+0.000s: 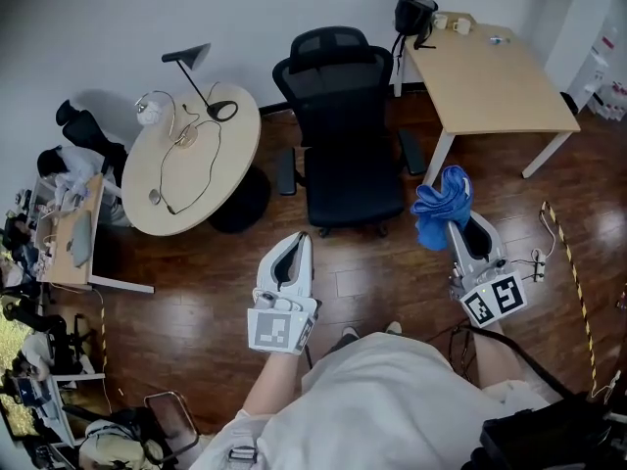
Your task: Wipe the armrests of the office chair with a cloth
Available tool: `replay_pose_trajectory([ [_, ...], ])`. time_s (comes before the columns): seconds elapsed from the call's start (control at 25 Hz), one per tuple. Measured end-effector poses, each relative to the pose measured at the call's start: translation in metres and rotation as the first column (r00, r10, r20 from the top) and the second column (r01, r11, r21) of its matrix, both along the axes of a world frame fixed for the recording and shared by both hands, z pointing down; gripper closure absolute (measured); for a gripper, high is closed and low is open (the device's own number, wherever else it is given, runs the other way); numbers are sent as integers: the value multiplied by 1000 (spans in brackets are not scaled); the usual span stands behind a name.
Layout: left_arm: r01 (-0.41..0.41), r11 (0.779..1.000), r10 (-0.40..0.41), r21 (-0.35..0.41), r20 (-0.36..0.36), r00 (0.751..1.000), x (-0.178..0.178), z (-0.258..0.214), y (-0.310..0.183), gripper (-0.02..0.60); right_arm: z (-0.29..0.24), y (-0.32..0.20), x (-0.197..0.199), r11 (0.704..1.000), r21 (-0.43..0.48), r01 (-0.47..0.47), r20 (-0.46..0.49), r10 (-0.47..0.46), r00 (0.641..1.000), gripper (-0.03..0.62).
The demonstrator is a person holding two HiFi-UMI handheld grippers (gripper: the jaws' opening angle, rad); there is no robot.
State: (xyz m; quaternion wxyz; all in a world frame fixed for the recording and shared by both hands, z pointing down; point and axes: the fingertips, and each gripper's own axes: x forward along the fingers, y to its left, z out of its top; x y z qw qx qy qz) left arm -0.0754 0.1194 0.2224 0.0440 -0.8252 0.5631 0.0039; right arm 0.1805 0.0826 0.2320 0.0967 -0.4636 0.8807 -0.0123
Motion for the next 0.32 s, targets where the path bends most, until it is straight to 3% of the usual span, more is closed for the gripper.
replay_pose_trajectory([
  [0.32, 29, 1000, -28, -11, 15, 999, -10, 2, 3, 580, -9, 5, -7, 1000, -1, 7, 18, -7, 1000, 503],
])
